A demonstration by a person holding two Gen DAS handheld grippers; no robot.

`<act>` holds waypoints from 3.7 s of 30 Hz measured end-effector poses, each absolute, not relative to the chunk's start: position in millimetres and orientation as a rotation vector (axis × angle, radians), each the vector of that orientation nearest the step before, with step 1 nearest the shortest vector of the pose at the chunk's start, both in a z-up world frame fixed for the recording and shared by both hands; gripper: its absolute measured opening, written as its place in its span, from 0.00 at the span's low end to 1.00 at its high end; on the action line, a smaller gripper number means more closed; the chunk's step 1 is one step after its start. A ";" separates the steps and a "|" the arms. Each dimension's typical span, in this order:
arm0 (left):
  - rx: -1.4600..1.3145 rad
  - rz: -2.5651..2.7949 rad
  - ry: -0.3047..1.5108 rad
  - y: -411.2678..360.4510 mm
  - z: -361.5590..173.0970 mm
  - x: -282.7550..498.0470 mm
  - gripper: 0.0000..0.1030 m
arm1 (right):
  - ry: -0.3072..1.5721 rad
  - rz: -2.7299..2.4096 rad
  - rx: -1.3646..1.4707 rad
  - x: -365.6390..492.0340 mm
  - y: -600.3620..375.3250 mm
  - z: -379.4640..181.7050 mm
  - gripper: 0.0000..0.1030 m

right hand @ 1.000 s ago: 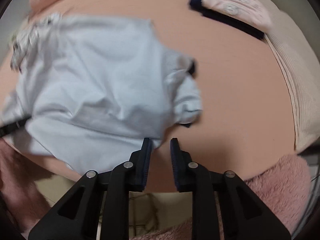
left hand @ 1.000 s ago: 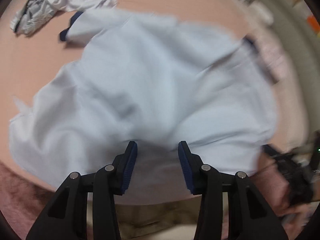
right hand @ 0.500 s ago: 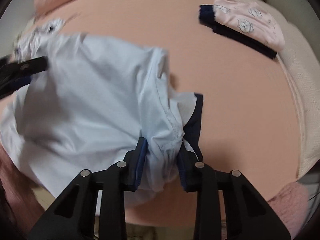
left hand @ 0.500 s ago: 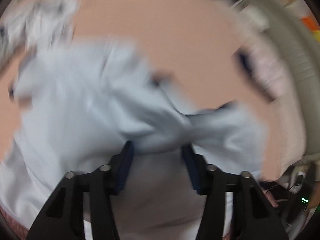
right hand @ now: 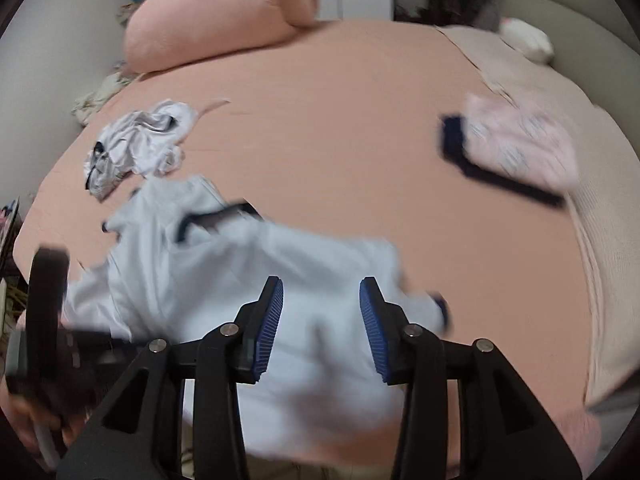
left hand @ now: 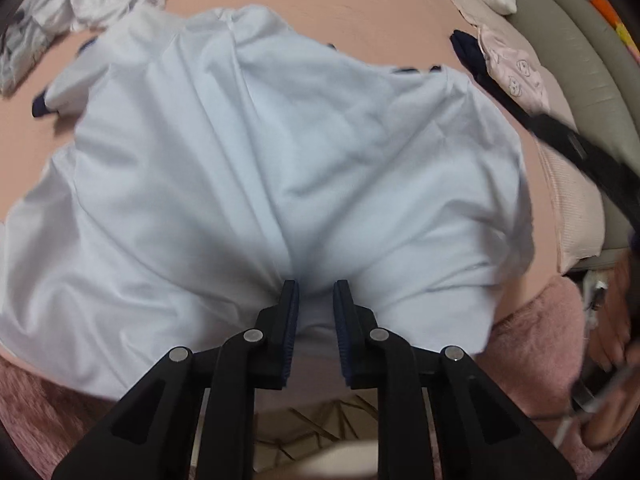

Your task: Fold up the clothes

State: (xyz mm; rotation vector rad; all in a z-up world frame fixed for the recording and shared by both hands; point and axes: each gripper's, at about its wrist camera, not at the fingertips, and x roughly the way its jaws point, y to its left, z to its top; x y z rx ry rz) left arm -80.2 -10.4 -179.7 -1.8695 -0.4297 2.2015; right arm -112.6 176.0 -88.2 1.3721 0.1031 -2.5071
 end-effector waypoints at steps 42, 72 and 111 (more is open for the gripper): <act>-1.685 2.598 -0.639 -116.9 -159.8 -56.9 0.47 | -0.006 -2.177 1.719 -41.9 171.7 -154.3 0.39; -1.741 2.495 -0.643 -57.7 -184.4 -21.0 0.12 | 0.143 -2.188 1.728 -91.1 184.4 -168.2 0.37; -1.899 2.784 -0.459 -106.8 -183.0 -61.1 0.18 | 0.183 -1.803 1.659 -66.4 70.9 -181.9 0.24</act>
